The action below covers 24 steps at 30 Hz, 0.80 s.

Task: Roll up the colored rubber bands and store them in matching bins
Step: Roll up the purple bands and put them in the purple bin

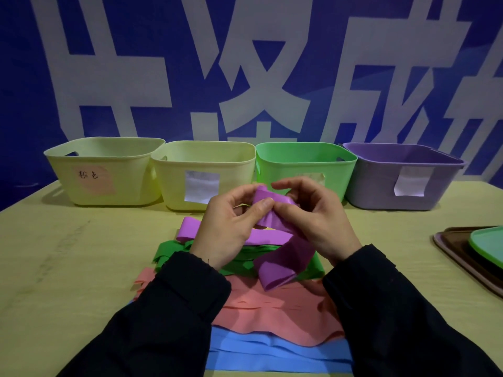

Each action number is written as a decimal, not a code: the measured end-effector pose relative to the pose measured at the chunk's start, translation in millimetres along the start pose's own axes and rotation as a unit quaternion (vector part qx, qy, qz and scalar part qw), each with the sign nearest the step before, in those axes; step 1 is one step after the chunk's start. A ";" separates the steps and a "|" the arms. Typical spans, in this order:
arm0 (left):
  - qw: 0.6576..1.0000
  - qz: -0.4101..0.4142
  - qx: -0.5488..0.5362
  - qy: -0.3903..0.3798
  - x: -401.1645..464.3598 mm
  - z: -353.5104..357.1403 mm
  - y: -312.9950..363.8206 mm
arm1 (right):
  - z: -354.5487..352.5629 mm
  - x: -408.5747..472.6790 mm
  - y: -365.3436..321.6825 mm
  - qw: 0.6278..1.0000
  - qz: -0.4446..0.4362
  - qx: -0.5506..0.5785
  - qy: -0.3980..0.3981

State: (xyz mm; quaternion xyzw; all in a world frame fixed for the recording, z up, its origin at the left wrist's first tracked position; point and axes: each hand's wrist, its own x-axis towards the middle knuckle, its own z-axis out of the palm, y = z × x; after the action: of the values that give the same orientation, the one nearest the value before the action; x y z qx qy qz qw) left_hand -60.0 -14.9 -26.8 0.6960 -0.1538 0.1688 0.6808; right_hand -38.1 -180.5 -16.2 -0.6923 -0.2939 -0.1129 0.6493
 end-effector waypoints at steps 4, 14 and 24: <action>1.000 0.015 0.022 -0.016 -2.5 0.7 3.5 | -2.7 -0.2 1.7 0.999 0.022 -0.008 -0.030; 0.997 -0.017 -0.066 -0.034 -5.5 5.5 7.1 | 0.4 0.5 3.8 1.000 -0.012 -0.016 0.021; 0.999 0.014 -0.039 -0.034 -6.0 3.4 12.7 | -2.4 0.6 1.2 0.999 0.009 0.025 -0.019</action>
State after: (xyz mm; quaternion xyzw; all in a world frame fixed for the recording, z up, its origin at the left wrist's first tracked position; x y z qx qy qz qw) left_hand -71.0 -18.7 -18.1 0.6720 -0.1930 0.1483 0.6994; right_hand -36.4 -182.6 -16.6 -0.6809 -0.3025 -0.0863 0.6614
